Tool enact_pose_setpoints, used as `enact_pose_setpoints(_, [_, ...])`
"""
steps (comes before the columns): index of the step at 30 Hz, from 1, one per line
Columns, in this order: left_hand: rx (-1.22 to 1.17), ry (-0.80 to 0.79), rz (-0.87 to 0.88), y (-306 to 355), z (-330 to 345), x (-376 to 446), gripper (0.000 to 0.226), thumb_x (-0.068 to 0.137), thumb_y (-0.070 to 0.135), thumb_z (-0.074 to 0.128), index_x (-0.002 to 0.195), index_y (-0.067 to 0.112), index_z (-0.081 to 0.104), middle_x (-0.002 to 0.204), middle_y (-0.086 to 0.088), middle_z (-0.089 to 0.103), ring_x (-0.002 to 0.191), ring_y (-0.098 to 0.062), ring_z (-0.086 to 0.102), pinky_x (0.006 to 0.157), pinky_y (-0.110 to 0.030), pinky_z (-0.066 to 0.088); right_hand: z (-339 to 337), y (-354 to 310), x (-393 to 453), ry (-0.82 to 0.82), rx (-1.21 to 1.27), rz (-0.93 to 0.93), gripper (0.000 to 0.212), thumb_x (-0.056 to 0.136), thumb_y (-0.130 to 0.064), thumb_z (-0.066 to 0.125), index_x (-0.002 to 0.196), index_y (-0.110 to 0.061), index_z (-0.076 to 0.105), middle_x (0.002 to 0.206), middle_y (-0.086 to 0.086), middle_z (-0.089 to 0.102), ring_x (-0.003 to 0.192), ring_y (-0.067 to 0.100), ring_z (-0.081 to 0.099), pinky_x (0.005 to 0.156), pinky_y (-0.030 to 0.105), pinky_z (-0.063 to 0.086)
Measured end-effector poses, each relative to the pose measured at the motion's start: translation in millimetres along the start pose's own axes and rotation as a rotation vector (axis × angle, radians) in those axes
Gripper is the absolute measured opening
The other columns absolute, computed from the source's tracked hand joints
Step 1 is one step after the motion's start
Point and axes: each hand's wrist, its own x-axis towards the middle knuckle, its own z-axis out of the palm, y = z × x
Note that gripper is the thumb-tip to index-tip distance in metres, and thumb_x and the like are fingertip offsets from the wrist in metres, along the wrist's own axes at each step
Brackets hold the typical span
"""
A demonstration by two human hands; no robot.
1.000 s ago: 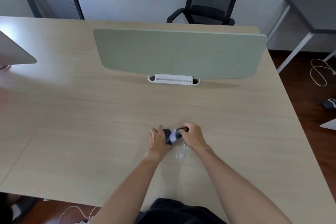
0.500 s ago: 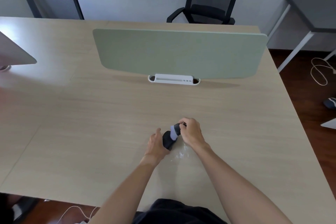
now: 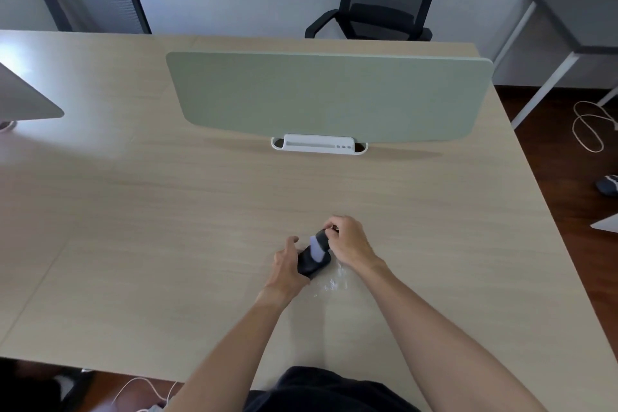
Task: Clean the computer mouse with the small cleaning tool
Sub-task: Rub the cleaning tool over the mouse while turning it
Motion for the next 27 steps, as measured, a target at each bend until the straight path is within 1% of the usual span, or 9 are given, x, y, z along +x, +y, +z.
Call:
enact_pose_setpoints(3, [0.069, -0.001, 0.007, 5.4, -1.3, 4.0, 0.085, 0.071, -0.003, 0.066, 0.142, 0.016, 0.025, 0.121, -0.013, 0.056, 0.104, -0.031, 0.057, 0.076, -0.035, 0.053, 9.9, -4.1, 0.1, -0.127, 0.118, 0.024, 0.021, 0.093, -0.008, 0.053, 0.099, -0.011, 0.073, 0.104, 0.005, 0.072, 0.100, 0.020, 0.063, 0.090, 0.031, 0.050])
enact_pose_setpoints(6, [0.147, -0.006, 0.046, 8.4, -1.9, 9.1, 0.084, 0.071, -0.002, 0.064, 0.143, 0.014, 0.024, 0.118, -0.011, 0.061, 0.107, -0.033, 0.059, 0.083, -0.040, 0.054, 12.2, 4.0, 0.5, -0.093, 0.077, 0.050, 0.020, 0.093, -0.010, 0.054, 0.100, -0.015, 0.072, 0.104, 0.006, 0.071, 0.101, 0.026, 0.064, 0.089, 0.037, 0.053])
enact_pose_setpoints(10, [0.179, -0.019, 0.037, 4.2, -5.2, 13.1, 0.087, 0.069, 0.002, 0.064, 0.143, 0.018, 0.021, 0.119, -0.005, 0.065, 0.109, -0.032, 0.057, 0.086, -0.040, 0.051, 0.5, 9.7, 4.4, 0.005, -0.143, 0.045, 0.019, 0.096, -0.011, 0.050, 0.102, -0.012, 0.068, 0.107, 0.011, 0.064, 0.095, 0.032, 0.062, 0.082, 0.040, 0.052])
enact_pose_setpoints(12, [0.173, -0.042, 0.049, 5.4, -7.6, 11.6, 0.087, 0.070, 0.005, 0.064, 0.144, 0.019, 0.020, 0.119, -0.007, 0.064, 0.109, -0.033, 0.056, 0.086, -0.042, 0.051, -2.3, 5.5, 7.4, 0.021, -0.109, 0.026, 0.019, 0.095, -0.012, 0.049, 0.099, -0.012, 0.068, 0.106, 0.009, 0.064, 0.095, 0.030, 0.062, 0.083, 0.040, 0.052])
enact_pose_setpoints(15, [0.210, -0.056, 0.087, 8.4, -9.6, 12.7, 0.087, 0.074, 0.006, 0.064, 0.146, 0.018, 0.017, 0.110, -0.011, 0.065, 0.102, -0.034, 0.059, 0.084, -0.045, 0.052, 0.4, -3.0, 7.8, -0.110, 0.097, 0.087, 0.022, 0.093, -0.013, 0.049, 0.097, -0.010, 0.071, 0.102, 0.008, 0.068, 0.097, 0.026, 0.062, 0.082, 0.033, 0.049])
enact_pose_setpoints(18, [0.252, -0.061, 0.126, 7.9, -12.5, 14.0, 0.085, 0.076, 0.001, 0.059, 0.147, 0.019, 0.014, 0.096, -0.012, 0.065, 0.087, -0.033, 0.062, 0.077, -0.048, 0.055, 6.1, -1.2, 4.1, -0.194, 0.126, 0.128, 0.022, 0.095, -0.016, 0.051, 0.099, -0.006, 0.069, 0.105, 0.013, 0.068, 0.096, 0.027, 0.062, 0.083, 0.036, 0.050])
enact_pose_setpoints(22, [0.253, -0.088, 0.207, 8.9, -17.3, 9.1, 0.086, 0.074, -0.005, 0.050, 0.146, 0.022, 0.012, 0.106, -0.007, 0.068, 0.090, -0.033, 0.060, 0.079, -0.049, 0.053, -1.2, 11.0, 6.3, -0.099, 0.025, 0.213, 0.021, 0.092, -0.016, 0.047, 0.090, -0.007, 0.065, 0.102, 0.017, 0.067, 0.089, 0.032, 0.062, 0.081, 0.042, 0.053])
enact_pose_setpoints(25, [0.285, -0.090, 0.224, 9.8, -18.8, 6.9, 0.086, 0.076, -0.011, 0.044, 0.147, 0.024, 0.013, 0.115, -0.008, 0.065, 0.101, -0.034, 0.060, 0.084, -0.049, 0.052, -12.9, 11.5, 8.5, -0.108, -0.105, 0.253, 0.025, 0.090, -0.015, 0.044, 0.098, -0.008, 0.066, 0.105, 0.015, 0.064, 0.095, 0.037, 0.064, 0.079, 0.039, 0.052])
enact_pose_setpoints(27, [0.306, -0.098, 0.227, 10.8, -18.6, 7.2, 0.086, 0.076, -0.013, 0.042, 0.148, 0.025, 0.013, 0.118, -0.008, 0.064, 0.104, -0.034, 0.059, 0.085, -0.049, 0.051, -14.5, 6.8, 10.3, -0.107, -0.103, 0.245, 0.026, 0.089, -0.014, 0.044, 0.099, -0.007, 0.067, 0.105, 0.014, 0.063, 0.095, 0.037, 0.064, 0.078, 0.038, 0.052])
